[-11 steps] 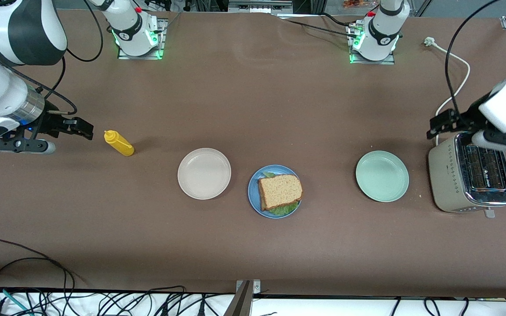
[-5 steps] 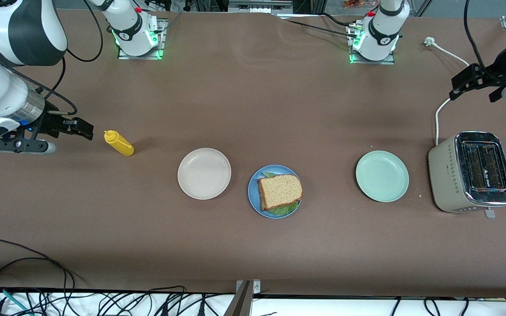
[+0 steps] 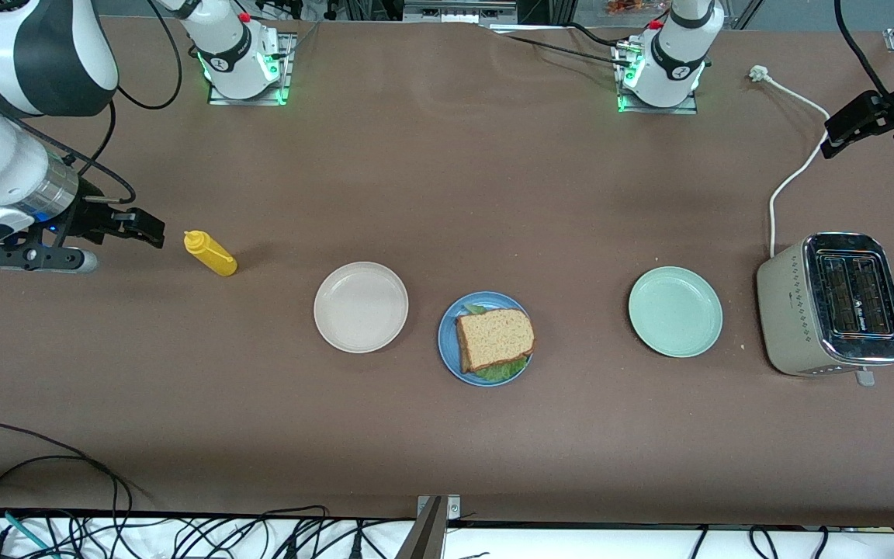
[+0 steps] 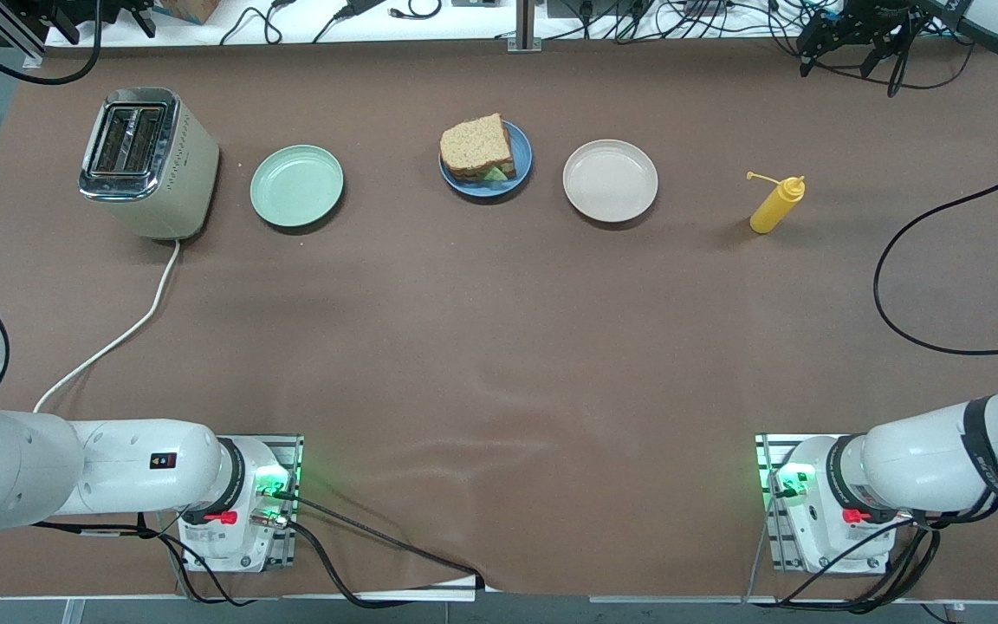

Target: Make sandwich in blue plate with both arms

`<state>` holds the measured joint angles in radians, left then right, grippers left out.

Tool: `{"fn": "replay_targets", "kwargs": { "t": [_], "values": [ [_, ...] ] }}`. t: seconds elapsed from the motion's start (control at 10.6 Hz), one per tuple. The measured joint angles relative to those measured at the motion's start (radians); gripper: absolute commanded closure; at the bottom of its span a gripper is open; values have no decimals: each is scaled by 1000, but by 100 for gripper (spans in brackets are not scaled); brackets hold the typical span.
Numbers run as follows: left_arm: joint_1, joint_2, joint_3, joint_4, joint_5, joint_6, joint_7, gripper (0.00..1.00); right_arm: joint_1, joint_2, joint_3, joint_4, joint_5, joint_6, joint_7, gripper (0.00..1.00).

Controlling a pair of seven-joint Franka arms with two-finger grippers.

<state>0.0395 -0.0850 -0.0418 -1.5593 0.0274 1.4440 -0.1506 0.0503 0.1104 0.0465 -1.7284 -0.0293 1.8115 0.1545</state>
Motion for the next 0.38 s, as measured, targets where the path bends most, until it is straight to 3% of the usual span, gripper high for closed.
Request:
{"fn": "replay_targets", "kwargs": {
  "t": [0.38],
  "values": [
    [2,22,1,0,0,-3,-4,0,0,0,0,1,24,2,0,0]
  ]
}}
